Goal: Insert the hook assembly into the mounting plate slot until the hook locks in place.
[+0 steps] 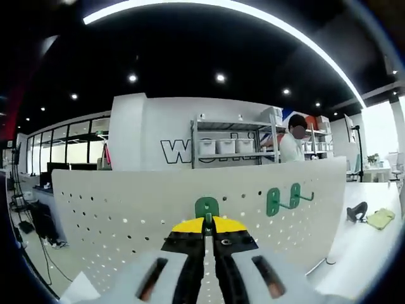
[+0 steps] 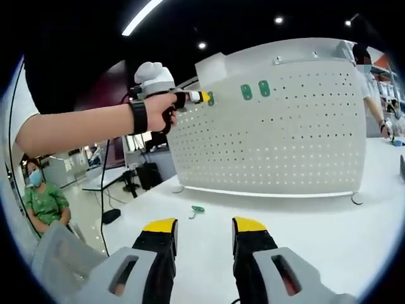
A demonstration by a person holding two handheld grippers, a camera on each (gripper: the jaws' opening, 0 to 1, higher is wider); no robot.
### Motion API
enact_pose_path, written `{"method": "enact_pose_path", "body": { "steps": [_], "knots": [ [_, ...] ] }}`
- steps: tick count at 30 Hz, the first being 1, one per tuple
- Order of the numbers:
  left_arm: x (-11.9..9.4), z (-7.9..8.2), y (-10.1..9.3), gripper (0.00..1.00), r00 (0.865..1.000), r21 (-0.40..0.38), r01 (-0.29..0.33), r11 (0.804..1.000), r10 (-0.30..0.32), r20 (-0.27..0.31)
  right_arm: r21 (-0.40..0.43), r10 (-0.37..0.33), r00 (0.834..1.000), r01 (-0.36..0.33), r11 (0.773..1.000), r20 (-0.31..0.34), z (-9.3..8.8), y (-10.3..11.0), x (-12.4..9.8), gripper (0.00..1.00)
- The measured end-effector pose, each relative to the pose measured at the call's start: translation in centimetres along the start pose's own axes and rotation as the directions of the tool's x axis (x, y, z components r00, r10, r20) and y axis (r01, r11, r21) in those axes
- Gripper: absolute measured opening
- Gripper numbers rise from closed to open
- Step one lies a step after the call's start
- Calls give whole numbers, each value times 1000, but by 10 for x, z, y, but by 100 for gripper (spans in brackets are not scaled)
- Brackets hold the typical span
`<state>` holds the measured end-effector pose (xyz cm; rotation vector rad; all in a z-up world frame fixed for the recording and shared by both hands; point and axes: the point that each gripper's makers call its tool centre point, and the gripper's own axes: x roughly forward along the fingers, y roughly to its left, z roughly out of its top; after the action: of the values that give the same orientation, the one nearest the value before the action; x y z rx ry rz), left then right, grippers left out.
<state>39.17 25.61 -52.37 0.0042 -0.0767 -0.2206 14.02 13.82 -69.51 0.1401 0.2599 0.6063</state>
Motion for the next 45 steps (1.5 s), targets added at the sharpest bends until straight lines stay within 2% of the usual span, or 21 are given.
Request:
{"method": "enact_pose_path", "body": {
  "steps": [14, 16, 17, 18, 20, 21, 22, 25, 35, 45],
  "knots": [
    [11, -3, 4, 3, 1000, -2, -9, 1000, 9, -6, 35, -11, 1000, 10, 999, 10, 2, -5, -1, 32],
    [13, -3, 1, 3, 1000, -16, 4, 1000, -4, -2, 35, -11, 1000, 10, 999, 12, 2, -5, -1, 32],
    [13, -2, -1, 3, 1000, -8, 8, 1000, -8, -1, 36, -14, 1000, 13, 999, 9, 1, -6, -1, 32],
    [14, -3, 3, 3, 1000, 27, -14, 1000, 15, -8, 41, -12, 1000, 11, 999, 8, 1, -6, -1, 32],
    [15, -3, 4, 3, 1000, -31, -20, 999, 19, -10, 51, -5, 1000, 5, 999, 14, 3, -5, -1, 32],
    [16, -3, 3, 3, 1000, -24, -16, 1000, 15, -11, 42, -6, 1000, 6, 999, 22, 5, -5, -1, 32],
    [15, -4, 4, 3, 999, 20, -25, 999, 25, -21, 41, -7, 1000, 6, 999, 24, 5, -5, -2, 32],
    [16, -6, 3, 3, 999, 0, -21, 1000, 21, -25, 48, -10, 999, 8, 999, 30, 6, -6, -2, 32],
    [20, -8, 3, 4, 999, 22, -31, 999, 32, -40, 44, -13, 1000, 12, 999, 22, 5, -8, -2, 31],
    [25, -6, 1, 6, 999, 53, -12, 999, 15, -47, 49, -5, 1000, 5, 999, 19, 4, -6, 0, 31]
  ]
}}
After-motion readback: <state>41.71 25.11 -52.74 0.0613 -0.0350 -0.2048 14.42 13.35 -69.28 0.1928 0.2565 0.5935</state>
